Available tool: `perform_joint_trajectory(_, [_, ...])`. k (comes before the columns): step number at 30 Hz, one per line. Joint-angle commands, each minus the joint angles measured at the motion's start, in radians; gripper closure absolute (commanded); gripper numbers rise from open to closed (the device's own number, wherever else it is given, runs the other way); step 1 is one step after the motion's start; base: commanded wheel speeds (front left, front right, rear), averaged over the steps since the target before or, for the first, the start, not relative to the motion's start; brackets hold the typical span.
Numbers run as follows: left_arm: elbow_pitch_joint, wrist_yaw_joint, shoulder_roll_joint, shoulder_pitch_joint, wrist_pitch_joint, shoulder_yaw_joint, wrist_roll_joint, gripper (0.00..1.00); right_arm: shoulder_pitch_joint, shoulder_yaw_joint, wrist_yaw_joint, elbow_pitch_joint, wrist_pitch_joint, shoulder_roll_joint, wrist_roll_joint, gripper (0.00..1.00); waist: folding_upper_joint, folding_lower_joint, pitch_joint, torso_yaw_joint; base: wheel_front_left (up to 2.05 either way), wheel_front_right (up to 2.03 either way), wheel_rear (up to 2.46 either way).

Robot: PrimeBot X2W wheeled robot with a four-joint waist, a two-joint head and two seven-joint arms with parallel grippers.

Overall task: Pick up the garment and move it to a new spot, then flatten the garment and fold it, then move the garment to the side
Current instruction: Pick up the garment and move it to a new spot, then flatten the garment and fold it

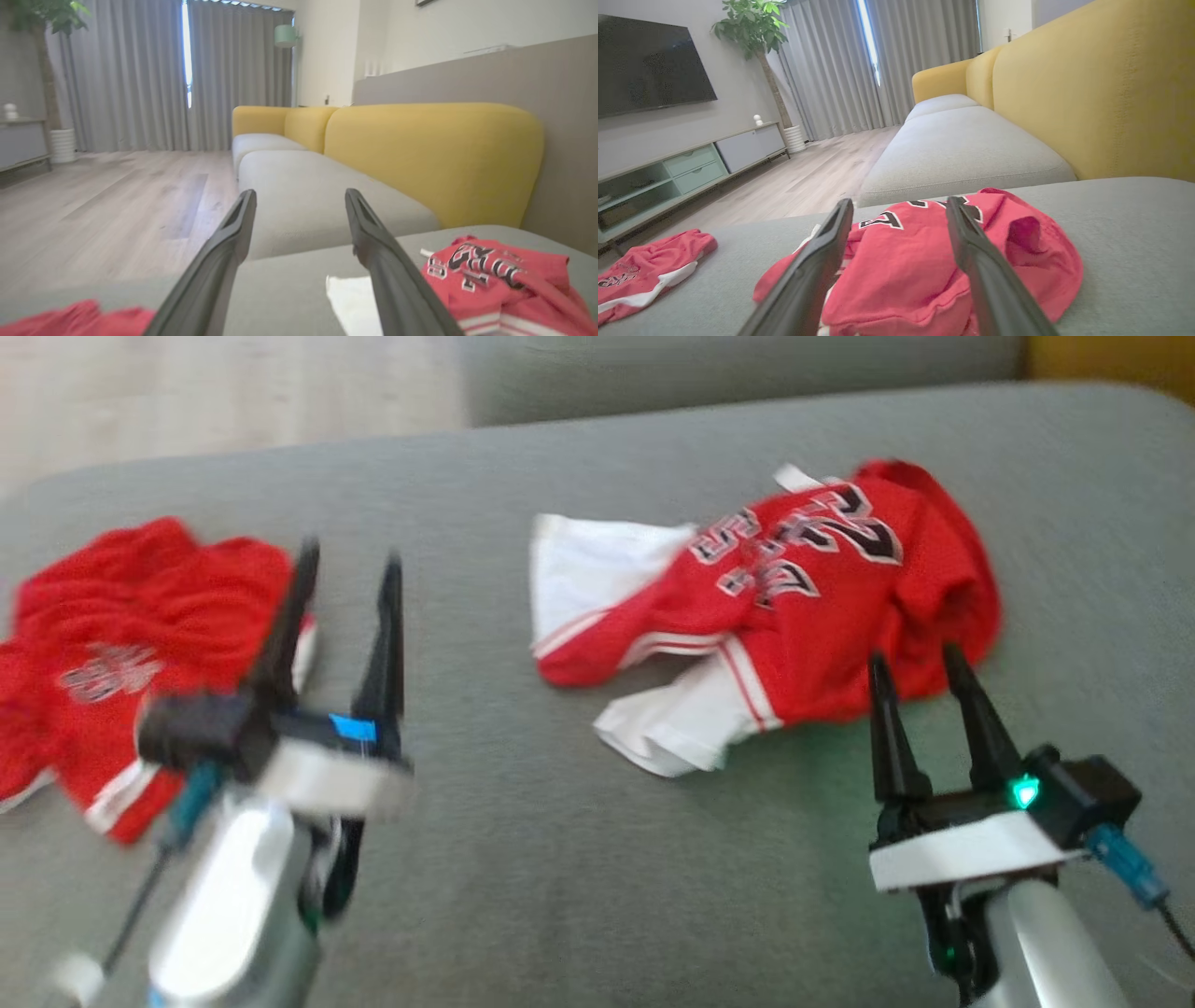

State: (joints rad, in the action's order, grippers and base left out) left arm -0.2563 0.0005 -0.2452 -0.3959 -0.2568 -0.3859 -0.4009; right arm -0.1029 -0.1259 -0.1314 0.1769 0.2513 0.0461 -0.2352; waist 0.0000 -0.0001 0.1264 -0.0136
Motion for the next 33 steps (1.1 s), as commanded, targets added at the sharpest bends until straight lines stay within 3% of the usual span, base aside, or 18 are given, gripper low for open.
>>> perform_joint_trajectory(1, [0.038, 0.003, -0.019, 0.012, -0.005, 0.045, 0.017, 0.0, -0.005, -0.021, 0.001, -0.025, 0.011, 0.004, 0.006, 0.0, 0.0, 0.0001, -0.058, 0.078, 0.0, 0.0, 0.0])
perform_joint_trajectory(11, [0.083, -0.002, 0.087, 0.253, -0.005, 0.153, 0.021, 0.0, 0.024, -0.036, 0.001, 0.006, 0.011, 0.004, -0.012, 0.0, 0.0, 0.0001, -0.086, 0.122, 0.0, 0.0, 0.0])
perform_joint_trajectory(23, [0.076, -0.071, 0.152, 0.245, -0.005, 0.191, 0.1, 0.0, -0.066, -0.116, 0.001, 0.017, 0.009, 0.004, 0.044, 0.0, 0.0, 0.0001, -0.055, 0.162, 0.0, 0.0, 0.0])
perform_joint_trajectory(29, [0.071, -0.093, 0.178, 0.216, -0.005, 0.181, 0.113, 0.0, -0.249, -0.179, 0.001, 0.114, -0.116, 0.005, 0.157, 0.0, 0.0, 0.0001, 0.009, 0.22, 0.0, 0.0, 0.0])
perform_joint_trajectory(33, [0.064, -0.104, 0.188, 0.191, -0.005, 0.165, 0.112, 0.0, -0.396, -0.217, 0.001, 0.224, -0.251, 0.041, 0.197, 0.0, 0.0, 0.0001, 0.056, 0.277, 0.0, 0.0, 0.0])
